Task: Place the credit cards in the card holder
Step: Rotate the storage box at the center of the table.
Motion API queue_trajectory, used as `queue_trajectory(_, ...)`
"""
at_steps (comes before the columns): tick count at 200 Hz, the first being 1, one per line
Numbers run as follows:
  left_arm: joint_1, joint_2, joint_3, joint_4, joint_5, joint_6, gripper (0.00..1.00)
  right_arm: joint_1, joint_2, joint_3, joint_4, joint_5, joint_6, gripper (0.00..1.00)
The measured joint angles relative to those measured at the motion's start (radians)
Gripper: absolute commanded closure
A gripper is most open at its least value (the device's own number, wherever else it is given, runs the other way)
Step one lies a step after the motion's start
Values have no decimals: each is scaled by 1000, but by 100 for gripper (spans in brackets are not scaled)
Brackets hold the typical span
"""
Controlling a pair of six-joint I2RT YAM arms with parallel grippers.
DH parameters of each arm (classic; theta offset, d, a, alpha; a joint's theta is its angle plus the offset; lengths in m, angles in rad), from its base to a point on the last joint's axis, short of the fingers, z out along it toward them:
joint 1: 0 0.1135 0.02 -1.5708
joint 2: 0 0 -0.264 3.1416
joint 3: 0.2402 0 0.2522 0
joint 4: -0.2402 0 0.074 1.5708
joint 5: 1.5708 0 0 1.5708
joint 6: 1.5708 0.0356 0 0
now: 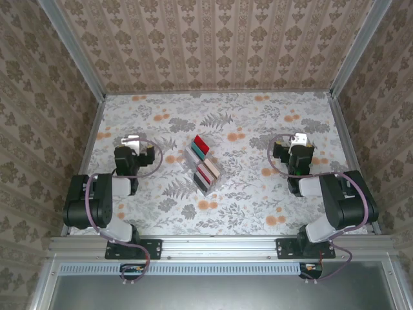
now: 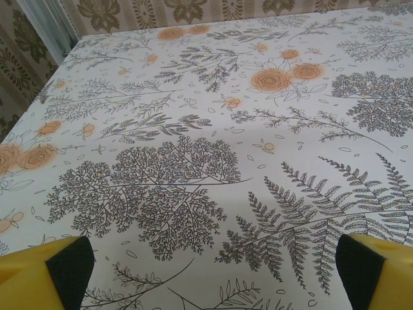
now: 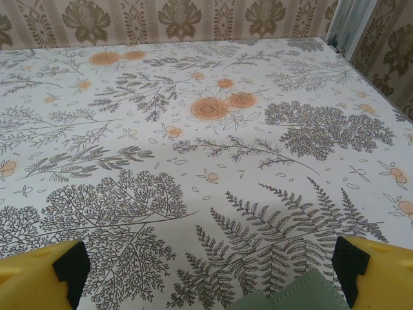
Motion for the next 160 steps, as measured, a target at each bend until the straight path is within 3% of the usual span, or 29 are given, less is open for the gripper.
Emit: queue_trajectory(160,-1,0,-19,40,26,11,0,0,0,0,0,-46,-18,0)
